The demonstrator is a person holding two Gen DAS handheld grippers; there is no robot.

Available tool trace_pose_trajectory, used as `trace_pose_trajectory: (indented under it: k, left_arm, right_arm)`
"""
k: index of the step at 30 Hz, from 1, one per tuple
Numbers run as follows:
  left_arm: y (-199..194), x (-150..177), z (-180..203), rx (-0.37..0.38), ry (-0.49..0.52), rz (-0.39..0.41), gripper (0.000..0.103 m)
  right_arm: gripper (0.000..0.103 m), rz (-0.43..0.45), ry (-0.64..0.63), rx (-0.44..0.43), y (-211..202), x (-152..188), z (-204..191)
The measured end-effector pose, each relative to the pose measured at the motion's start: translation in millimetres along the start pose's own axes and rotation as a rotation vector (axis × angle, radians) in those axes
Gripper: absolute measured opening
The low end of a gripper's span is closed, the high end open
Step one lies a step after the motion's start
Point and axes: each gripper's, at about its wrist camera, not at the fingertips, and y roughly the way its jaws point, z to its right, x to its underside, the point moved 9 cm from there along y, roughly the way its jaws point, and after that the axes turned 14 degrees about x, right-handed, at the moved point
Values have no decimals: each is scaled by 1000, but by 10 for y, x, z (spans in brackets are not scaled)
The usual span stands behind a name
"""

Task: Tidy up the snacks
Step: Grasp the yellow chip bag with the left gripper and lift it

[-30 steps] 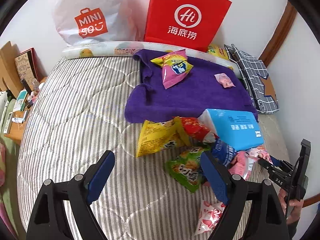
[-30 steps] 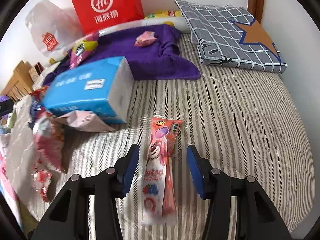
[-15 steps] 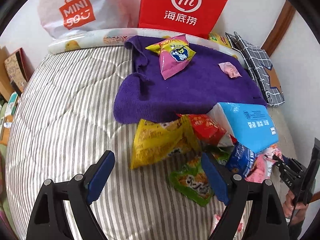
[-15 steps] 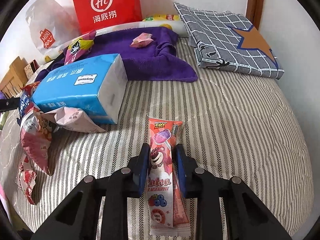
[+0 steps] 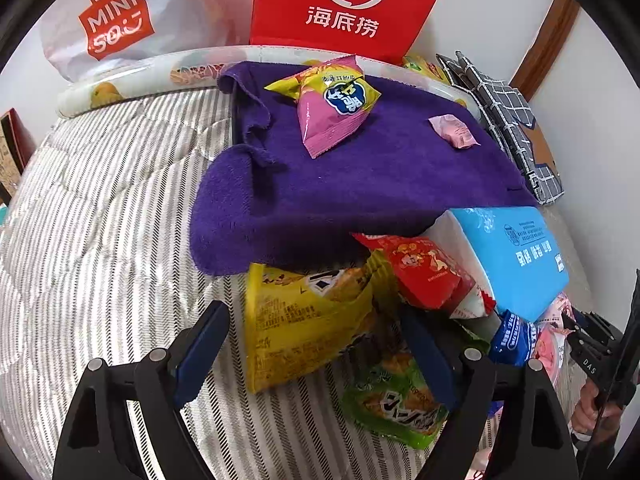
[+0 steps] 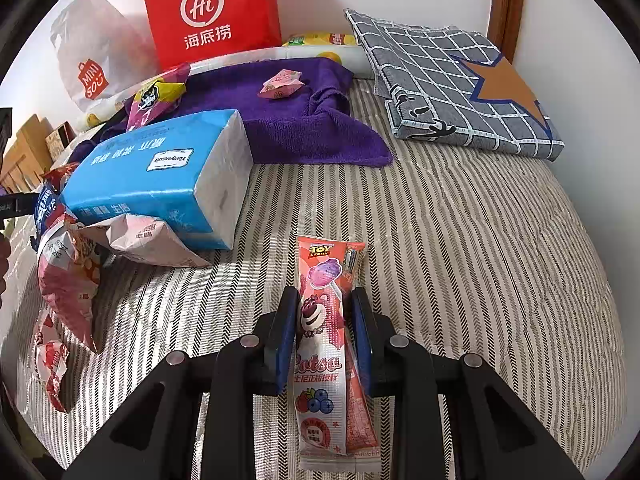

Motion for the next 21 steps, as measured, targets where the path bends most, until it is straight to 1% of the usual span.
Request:
trace_pose_trajectory:
  k: [1,2,3,4,5,9,13,21]
  left_arm:
    - [6,2,0,10,-4,0,79]
    - [11,6,1,24,-9,-1,72]
    - [7,2,-3,26,-10,1,67]
    - [-7,-3,-4,29,-7,8,65]
    - [-15,-7,3,40,-4,10,60]
    - [-94,10,-18,48,-14,22,59]
    - [-230,64,-47,41,-24,42,59]
    - [-546,214,-65,5,-38,71,59]
  right_arm:
    - [26,-1,1,1,0,1,0]
    - [26,-1,2,3,2,-2,1]
    - [26,-1,2,5,3,-3,1]
    - [26,-1,2,6,4,-4,0]
    - [26,-2,2,8,3,-5,-1]
    - [27,-5,6,13,-3,-7,-2]
    - [24,-7,12,17,-35,-7,-2]
    - [23,-11,46,-16,-210,40,-11]
